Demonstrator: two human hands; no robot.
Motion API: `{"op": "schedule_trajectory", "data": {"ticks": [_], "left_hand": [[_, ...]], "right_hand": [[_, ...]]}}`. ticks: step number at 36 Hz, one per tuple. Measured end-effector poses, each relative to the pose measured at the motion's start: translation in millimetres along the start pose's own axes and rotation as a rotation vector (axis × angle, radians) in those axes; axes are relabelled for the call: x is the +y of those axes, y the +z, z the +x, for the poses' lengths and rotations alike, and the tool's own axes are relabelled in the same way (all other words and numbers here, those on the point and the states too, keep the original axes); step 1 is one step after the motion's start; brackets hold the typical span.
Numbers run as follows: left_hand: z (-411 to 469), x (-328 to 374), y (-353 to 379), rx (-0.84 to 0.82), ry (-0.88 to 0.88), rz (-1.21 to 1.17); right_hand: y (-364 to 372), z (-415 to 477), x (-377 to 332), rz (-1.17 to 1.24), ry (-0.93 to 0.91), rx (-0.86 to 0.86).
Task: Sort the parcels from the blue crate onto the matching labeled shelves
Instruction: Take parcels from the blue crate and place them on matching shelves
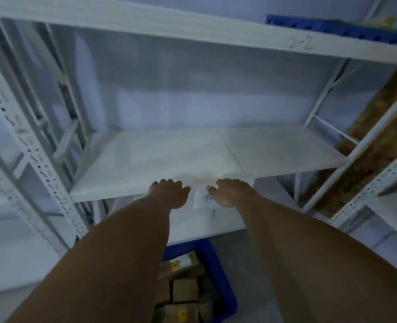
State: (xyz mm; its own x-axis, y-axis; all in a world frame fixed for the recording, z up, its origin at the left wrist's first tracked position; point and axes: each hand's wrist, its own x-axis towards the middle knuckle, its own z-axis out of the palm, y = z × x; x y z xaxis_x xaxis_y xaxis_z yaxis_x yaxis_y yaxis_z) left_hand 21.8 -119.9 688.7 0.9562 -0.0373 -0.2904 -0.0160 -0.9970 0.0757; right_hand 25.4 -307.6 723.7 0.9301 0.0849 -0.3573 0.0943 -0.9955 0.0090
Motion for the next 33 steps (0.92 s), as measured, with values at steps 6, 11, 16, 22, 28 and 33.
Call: {"op": "schedule_trajectory", "data": {"ticks": [6,11,16,22,28,33], "left_hand": [[37,-14,84,-0.161,-0.112,-0.074],[74,-21,166,-0.273,-0.158,-0.11],[105,-35,269,-0.426,-0.24,-0.162],[101,-60,395,-0.577,-0.306,-0.294],[118,-86,506,-0.629,-0.374,-0.386],[151,-102,577,-0.558,-0.528,-0.656]], "right_hand": [[81,69,-23,-0.021,-0.09,-0.171],[159,136,-45,-0.003,-0.209,-0.294],[260,197,-46,0.007,-0.241,-0.467],[388,223,-30,0.075,-0.157,-0.664],[485,253,-32,0.104,-0.069,-0.799],[548,295,-36,0.246,0.098,-0.747]]}}
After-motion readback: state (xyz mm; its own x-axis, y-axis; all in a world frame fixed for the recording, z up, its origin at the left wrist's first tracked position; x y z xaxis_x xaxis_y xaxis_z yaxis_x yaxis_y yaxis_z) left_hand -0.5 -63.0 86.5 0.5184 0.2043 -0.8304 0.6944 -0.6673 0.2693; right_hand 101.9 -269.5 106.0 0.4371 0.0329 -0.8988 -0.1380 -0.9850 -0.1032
